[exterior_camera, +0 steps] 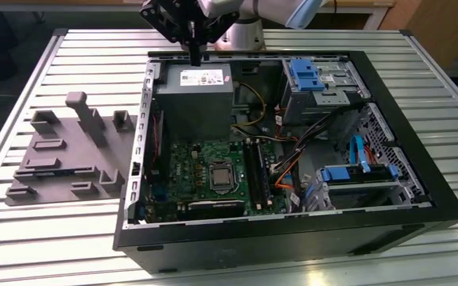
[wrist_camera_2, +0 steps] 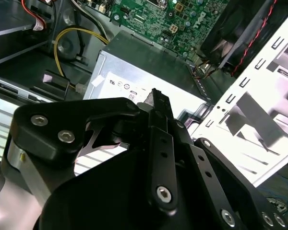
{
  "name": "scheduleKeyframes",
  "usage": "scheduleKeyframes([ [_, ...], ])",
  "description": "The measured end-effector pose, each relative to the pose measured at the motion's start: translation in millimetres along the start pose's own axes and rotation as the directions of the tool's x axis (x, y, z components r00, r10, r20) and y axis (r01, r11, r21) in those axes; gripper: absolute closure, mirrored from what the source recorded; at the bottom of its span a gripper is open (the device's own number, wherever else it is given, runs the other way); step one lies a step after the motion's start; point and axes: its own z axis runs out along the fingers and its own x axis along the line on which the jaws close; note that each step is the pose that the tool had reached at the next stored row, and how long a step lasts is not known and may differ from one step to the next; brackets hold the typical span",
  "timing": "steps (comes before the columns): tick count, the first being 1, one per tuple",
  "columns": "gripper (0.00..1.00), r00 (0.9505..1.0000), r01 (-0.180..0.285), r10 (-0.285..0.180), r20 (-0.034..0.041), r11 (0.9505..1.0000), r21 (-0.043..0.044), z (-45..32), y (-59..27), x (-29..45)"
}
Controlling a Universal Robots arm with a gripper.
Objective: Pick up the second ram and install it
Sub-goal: 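Reach for the second ram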
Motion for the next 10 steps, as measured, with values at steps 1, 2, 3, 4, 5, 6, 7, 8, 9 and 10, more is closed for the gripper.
scheduleKeyframes([
  [1, 0.89, 1.0, 0.0, 0.0, 0.0, 1.0, 0.0, 0.0, -0.1, 0.8],
  [2, 0.89, 1.0, 0.0, 0.0, 0.0, 1.0, 0.0, 0.0, -0.1, 1.6],
  [3, 0.89, 1.0, 0.0, 0.0, 0.0, 1.0, 0.0, 0.0, -0.2, 2.3],
  [4, 0.89, 1.0, 0.0, 0.0, 0.0, 1.0, 0.0001, 0.0, -0.2, 3.1],
  [5, 0.89, 1.0, 0.0, 0.0, 0.0, 1.0, 0.0, 0.0, -0.3, 4.0],
  [6, 0.89, 1.0, 0.0, 0.0, 0.0, 1.0, 0.0, 0.0, -0.4, 4.8],
  [7, 0.89, 1.0, 0.0, 0.0, 0.0, 1.0, 0.0, 0.0, -0.4, 5.6],
  [8, 0.89, 1.0, 0.0, 0.0, 0.0, 1.0, 0.0, 0.0, -0.5, 6.3],
  [9, 0.89, 1.0, 0.0, 0.0, 0.0001, 1.0, 0.0, 0.1, -0.5, 7.2],
  [10, 0.89, 1.0, 0.0, 0.0, 0.0, 1.0, 0.0, 0.1, -0.6, 8.0],
])
